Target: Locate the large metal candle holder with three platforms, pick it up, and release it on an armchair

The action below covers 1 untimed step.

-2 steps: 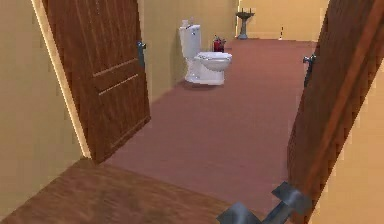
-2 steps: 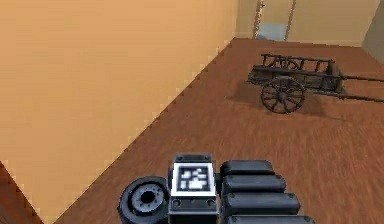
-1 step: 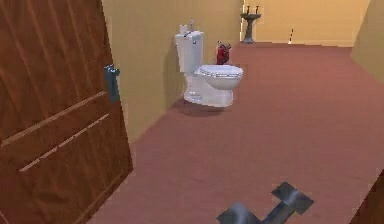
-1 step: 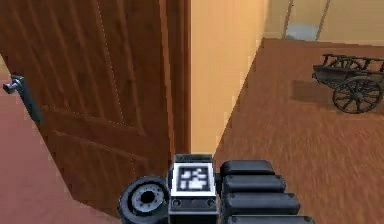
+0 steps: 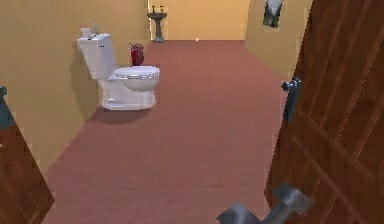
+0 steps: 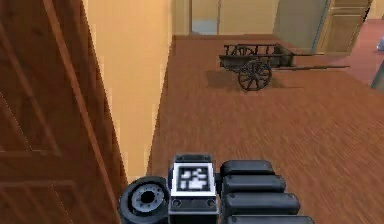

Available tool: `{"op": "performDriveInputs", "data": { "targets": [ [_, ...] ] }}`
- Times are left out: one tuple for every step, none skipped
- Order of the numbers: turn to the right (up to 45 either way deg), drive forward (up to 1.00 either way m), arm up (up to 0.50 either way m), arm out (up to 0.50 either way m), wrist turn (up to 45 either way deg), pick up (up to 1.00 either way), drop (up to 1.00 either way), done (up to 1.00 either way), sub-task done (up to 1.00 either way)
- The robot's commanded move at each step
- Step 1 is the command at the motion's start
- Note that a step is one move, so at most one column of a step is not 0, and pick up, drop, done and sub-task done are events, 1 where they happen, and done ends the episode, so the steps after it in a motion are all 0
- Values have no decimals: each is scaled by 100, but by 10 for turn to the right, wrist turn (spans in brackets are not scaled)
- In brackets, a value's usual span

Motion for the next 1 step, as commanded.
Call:
{"op": "performDriveInputs", "data": {
  "targets": [
    [0, 100, 0, 0, 0, 0, 0, 0, 0]
  ]
}}
